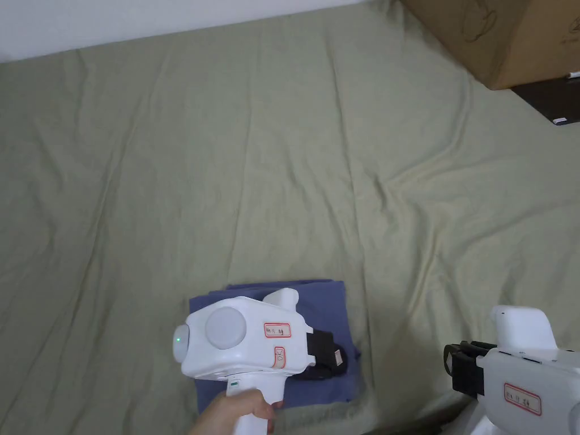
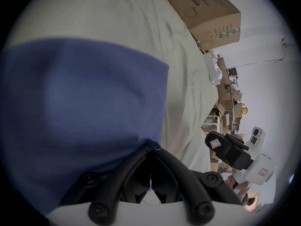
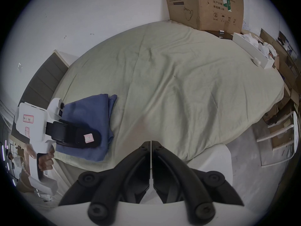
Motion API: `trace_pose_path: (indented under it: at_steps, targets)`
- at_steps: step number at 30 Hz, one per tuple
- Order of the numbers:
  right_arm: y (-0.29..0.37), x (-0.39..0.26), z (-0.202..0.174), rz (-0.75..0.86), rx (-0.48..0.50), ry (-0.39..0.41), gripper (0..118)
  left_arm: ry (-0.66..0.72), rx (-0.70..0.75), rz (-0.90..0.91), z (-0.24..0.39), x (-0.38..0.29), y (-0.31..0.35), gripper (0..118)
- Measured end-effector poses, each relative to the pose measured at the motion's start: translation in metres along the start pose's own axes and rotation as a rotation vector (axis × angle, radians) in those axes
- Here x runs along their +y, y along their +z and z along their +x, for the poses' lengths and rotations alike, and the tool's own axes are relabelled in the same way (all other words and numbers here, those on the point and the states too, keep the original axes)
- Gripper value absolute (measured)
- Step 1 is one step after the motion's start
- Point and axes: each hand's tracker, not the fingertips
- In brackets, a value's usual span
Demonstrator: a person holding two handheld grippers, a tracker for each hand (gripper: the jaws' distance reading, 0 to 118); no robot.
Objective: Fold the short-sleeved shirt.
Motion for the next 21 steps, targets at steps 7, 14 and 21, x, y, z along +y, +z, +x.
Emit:
trace_pose_path:
  at_steps: [7, 14, 21]
  targets:
    - [0.000, 0.000, 0.000, -0.006, -0.011, 0.000, 2, -0.066, 0.000, -0.038, 0.017, -0.001, -0.007, 0]
    - [-0.001, 0.011, -0.026, -0.005, 0.025, 0.074, 2, 0.001, -0.097, 0.196, 0.005, -0.016, 0.096, 0]
    - [-0.015, 0.031, -0.084, -0.003, 0.127, 0.232, 2, 0.142, -0.014, 0.418, -0.062, -0.047, 0.189, 0]
